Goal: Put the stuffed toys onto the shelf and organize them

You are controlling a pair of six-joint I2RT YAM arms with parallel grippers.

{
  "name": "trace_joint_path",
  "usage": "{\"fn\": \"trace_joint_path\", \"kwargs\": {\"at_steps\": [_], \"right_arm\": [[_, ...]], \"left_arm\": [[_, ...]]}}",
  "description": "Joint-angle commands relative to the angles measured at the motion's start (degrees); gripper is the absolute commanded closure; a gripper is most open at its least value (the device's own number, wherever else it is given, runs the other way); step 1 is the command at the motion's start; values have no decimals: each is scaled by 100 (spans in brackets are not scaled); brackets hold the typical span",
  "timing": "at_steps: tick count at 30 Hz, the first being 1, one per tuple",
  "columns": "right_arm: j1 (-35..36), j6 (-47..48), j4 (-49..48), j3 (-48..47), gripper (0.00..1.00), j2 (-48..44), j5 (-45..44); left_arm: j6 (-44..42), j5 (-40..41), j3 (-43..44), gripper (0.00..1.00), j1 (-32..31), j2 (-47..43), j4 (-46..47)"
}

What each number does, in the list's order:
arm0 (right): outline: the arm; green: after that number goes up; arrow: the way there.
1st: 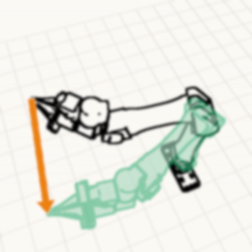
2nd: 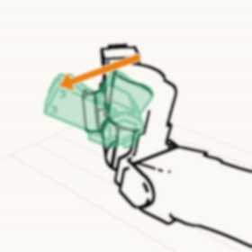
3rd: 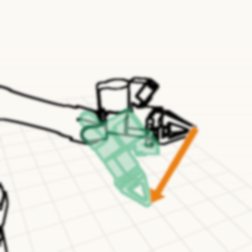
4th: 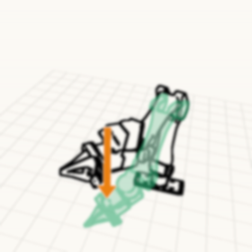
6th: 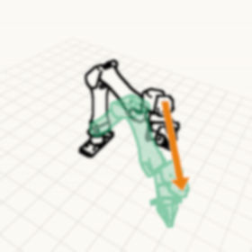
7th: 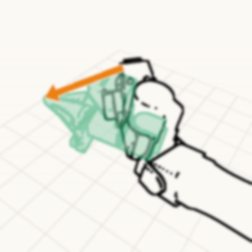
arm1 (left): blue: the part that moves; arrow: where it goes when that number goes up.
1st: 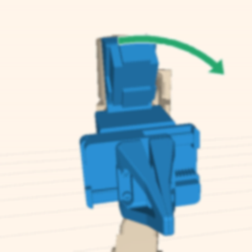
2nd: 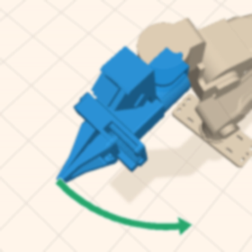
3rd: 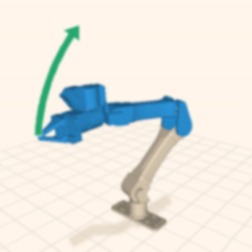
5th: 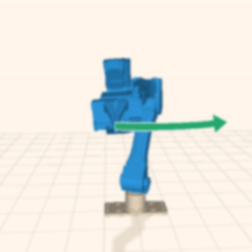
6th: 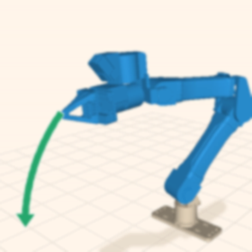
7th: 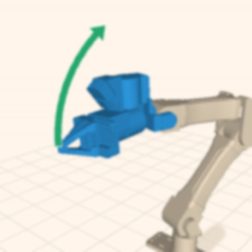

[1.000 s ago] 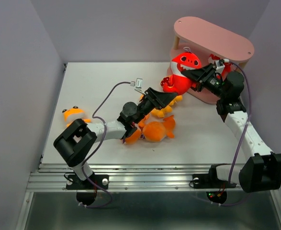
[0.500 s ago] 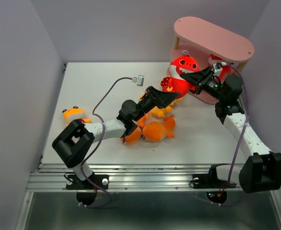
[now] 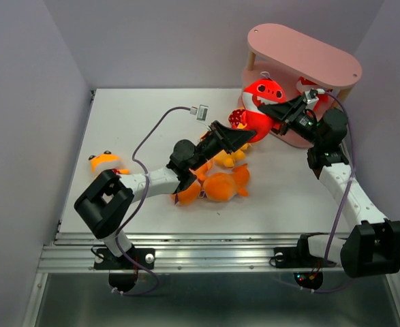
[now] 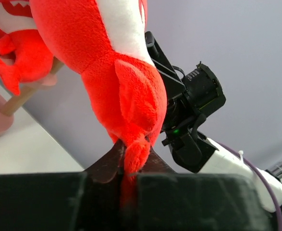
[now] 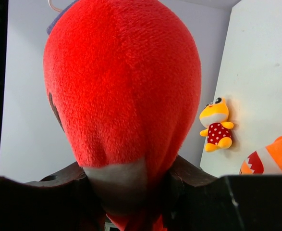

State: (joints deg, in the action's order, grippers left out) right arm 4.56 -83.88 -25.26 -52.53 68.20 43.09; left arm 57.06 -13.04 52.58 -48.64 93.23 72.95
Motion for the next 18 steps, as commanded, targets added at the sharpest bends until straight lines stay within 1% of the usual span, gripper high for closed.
{"fn": "trace_joint_path", "kwargs": {"at_steps": [1,2,4,5,6,7,8,9,12,13,14,15,16,17,18], "right_arm": [[-7,108,-357,15,82,-141,85],[-7,143,-357,24,75,-149,103],[-7,292,-375,6,56,-158,129],[-7,380,-366,-11,35,-176,147],[-7,485,-366,-37,25,-185,164],[-60,660,-357,-90,18,-185,208],[-60,758,-349,-108,5,-193,217],[-60,1028,-340,-143,0,-220,226],[-131,1539,-8,-336,0,-264,235],[-183,2133,221,-441,0,-281,191],[-235,2513,745,-720,0,-299,104],[-236,3404,1029,-871,0,-360,51],[-236,3944,1658,-1047,0,-395,-115],[-288,4454,2004,-1449,0,-439,-221],[-289,5486,2277,-1635,0,-492,-266]], "left_arm": [[7,-111,183,100,65,-191,4087],[25,-94,174,100,83,-209,4070],[68,-67,104,100,127,-296,4035],[103,-67,78,100,188,-332,3965],[147,-76,51,100,215,-358,3921],[243,-85,-19,100,258,-419,3868],[297,-111,-54,100,302,-455,3763],[358,-181,-107,100,398,-490,3710],[666,-331,-204,100,601,-595,3498],[727,-366,-282,100,662,-648,3481],[797,-418,-309,100,715,-674,3446],[929,-506,-362,100,820,-709,3324],[973,-576,-371,100,873,-762,3262],[1009,-647,-380,100,926,-780,3113],[1053,-795,-345,100,979,-798,3042]]}}
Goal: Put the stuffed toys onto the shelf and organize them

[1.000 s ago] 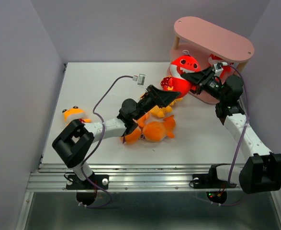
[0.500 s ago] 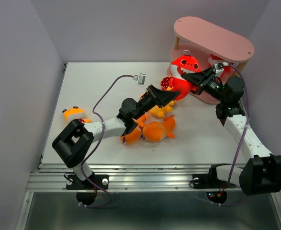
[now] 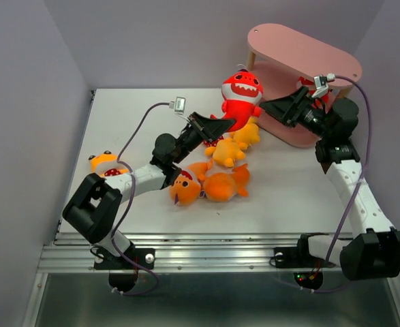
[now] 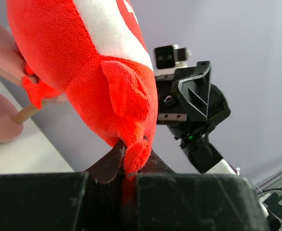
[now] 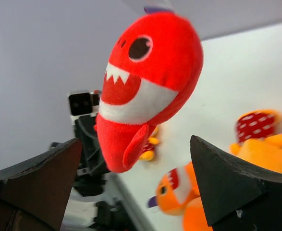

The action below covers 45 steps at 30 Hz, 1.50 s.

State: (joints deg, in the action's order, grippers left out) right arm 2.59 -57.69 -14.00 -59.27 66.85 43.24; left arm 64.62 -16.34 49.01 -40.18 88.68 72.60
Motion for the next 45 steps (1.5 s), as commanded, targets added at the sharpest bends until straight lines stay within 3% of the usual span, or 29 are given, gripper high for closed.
{"fn": "trace_joint_path", "kwargs": {"at_steps": [1,3,8,15,22,31,45], "right_arm": [[-92,3400,1806,-1156,0,-479,-368],[-92,4558,2364,-1709,0,-602,-518],[-92,5680,3605,-2703,0,-823,-1440],[-197,5690,3791,-3117,0,-866,-3269],[-364,5690,3904,-3170,0,-955,-3542],[-470,5567,3896,-3030,0,-998,-3850],[-681,5427,3914,-2784,0,-1262,-3762]], "left_arm": [[314,-562,38,100,212,-352,2998],[349,-844,143,100,283,-317,2734],[420,-1450,828,100,397,218,2225],[613,-1908,1891,100,432,1448,2232],[991,-1917,2095,100,450,1968,2873],[1096,-1724,2612,100,450,2609,2839],[921,-1372,4985,100,494,3954,1284]]}}
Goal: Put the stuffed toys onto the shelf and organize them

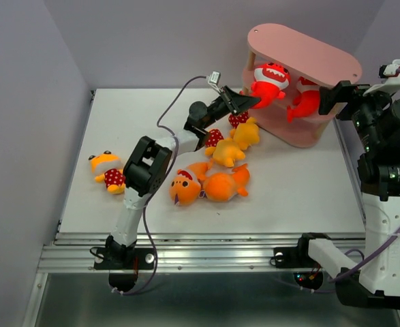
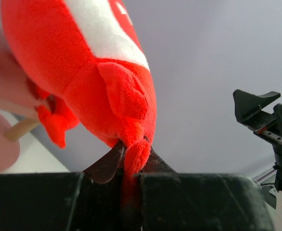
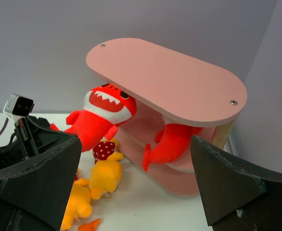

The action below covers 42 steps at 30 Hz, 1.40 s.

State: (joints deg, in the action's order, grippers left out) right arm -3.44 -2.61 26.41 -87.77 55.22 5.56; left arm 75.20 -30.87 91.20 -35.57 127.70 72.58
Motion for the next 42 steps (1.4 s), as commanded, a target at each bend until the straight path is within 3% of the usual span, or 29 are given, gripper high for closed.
{"fn": "trace_joint_path", "kwargs": {"at_steps": [1,12,22,42], "right_arm": [[-130,-99,-136,84,0,-117,15],[-297,-240,-137,216,0,-231,226],[-464,-363,-145,348,0,-301,445],[-860,-697,-330,682,0,-539,1017]], "left_arm": [[-146,99,1055,100,42,210,1164],[-199,380,3052,100,42,1222,-481],[-76,485,3255,100,50,1591,-876],[-5,1118,4459,100,24,2321,-2686]]}}
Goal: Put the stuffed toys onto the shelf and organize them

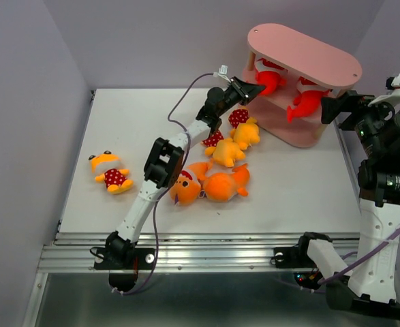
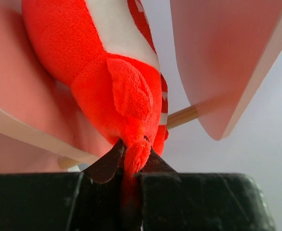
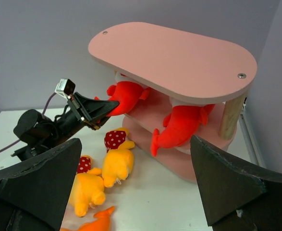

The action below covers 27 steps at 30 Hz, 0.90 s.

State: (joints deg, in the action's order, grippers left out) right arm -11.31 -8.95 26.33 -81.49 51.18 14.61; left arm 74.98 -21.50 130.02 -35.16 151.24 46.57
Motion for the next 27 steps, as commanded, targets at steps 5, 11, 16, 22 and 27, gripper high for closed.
{"fn": "trace_joint_path", "kwargs": {"at_steps": [5,11,16,22,27], "right_arm": [[-126,-107,-348,134,0,-187,165],[-126,-133,-365,160,0,-214,191],[-178,-168,-391,195,0,-240,244],[-178,-195,-409,239,0,-257,279],[-231,-204,-418,274,0,-275,305]], "left_arm": [[-10,295,1060,100,-105,134,-428],[78,216,1184,100,-193,283,-552],[166,181,1315,100,-263,441,-649],[236,190,1360,100,-281,512,-675],[280,190,1351,92,-290,503,-684]]}}
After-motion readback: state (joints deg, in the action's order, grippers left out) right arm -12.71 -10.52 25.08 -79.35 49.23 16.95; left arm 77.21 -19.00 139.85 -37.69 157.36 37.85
